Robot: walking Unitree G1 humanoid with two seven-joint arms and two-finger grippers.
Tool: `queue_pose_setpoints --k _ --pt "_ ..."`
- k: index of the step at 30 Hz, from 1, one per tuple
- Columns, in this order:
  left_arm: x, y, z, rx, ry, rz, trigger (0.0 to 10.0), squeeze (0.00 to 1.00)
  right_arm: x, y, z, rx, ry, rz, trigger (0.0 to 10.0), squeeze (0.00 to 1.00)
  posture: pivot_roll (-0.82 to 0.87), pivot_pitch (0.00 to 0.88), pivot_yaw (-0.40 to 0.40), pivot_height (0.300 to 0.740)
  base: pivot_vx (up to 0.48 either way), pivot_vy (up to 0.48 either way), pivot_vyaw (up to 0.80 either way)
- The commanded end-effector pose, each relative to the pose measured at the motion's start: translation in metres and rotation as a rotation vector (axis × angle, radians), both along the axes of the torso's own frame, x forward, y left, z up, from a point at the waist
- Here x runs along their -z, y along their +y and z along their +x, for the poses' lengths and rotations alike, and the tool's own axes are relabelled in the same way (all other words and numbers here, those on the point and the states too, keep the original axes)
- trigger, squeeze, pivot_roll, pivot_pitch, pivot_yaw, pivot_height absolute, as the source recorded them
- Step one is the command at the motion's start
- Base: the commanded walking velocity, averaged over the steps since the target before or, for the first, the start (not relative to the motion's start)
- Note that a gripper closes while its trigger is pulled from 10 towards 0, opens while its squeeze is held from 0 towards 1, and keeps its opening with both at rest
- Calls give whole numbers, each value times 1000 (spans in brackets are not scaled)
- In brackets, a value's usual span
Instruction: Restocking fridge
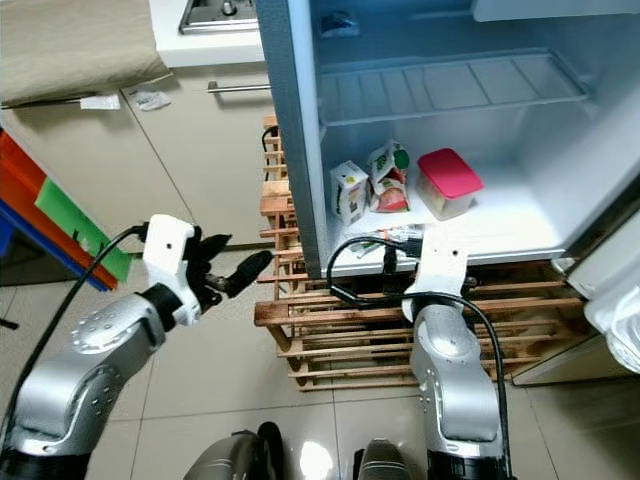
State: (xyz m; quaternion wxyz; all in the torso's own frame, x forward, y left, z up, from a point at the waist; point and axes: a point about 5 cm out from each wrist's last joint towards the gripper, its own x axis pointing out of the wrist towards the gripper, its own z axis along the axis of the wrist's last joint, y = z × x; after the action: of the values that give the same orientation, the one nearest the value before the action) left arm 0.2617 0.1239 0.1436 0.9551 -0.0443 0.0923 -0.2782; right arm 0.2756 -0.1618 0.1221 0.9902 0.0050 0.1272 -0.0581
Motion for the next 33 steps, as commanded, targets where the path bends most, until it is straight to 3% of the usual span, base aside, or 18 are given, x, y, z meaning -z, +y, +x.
queue_pose_setpoints --k 1,9,12,13,17,19,20,23,25,28,29,33 --pt "-2 0 -3 9 9 -16 10000 0 3 4 1 -6 28 19 10000 631 -76 223 111 740 0 0 0" --pt "-2 0 -7 -4 22 -34 10000 0 5 15 17 -38 45 25 10000 631 -56 227 101 740 0 0 0" --pt "-2 4 -8 -14 27 -31 10000 0 7 17 34 -49 35 3 10000 627 -43 221 103 740 0 0 0" --pt "-2 5 -7 -21 31 -33 10000 0 9 18 44 -63 17 -60 10000 635 -43 218 116 740 0 0 0" --pt "-2 5 -4 -25 31 -29 10000 0 15 15 55 -50 16 -71 10000 651 -36 209 125 740 0 0 0" --pt "-4 5 1 -25 18 -25 10000 0 -3 13 68 -8 -89 -84 10000 651 -35 194 131 740 0 0 0" --pt "-4 5 1 -25 18 -25 10000 0 -3 13 68 -8 -89 -84 10000 651 -35 194 131 740 0 0 0" --pt "-6 7 6 -31 8 -23 10000 0 -28 14 74 9 -222 -101 10000 651 -37 186 133 740 0 0 0" --pt "-9 5 9 -24 -7 -27 10000 0 -47 13 73 2 -326 -113 10000 651 -41 165 128 740 0 0 0" --pt "-12 3 11 -20 -20 -35 10000 0 -55 9 69 5 -377 -127 10000 643 -46 154 122 740 0 0 0" --pt "-14 0 14 -19 -32 -47 10000 0 -53 2 55 5 -382 -133 10000 635 -67 128 105 740 0 0 0" --pt "-11 -6 19 -17 -30 -56 10000 0 -38 4 36 -44 -331 -128 10000 631 -95 89 83 740 0 0 0"
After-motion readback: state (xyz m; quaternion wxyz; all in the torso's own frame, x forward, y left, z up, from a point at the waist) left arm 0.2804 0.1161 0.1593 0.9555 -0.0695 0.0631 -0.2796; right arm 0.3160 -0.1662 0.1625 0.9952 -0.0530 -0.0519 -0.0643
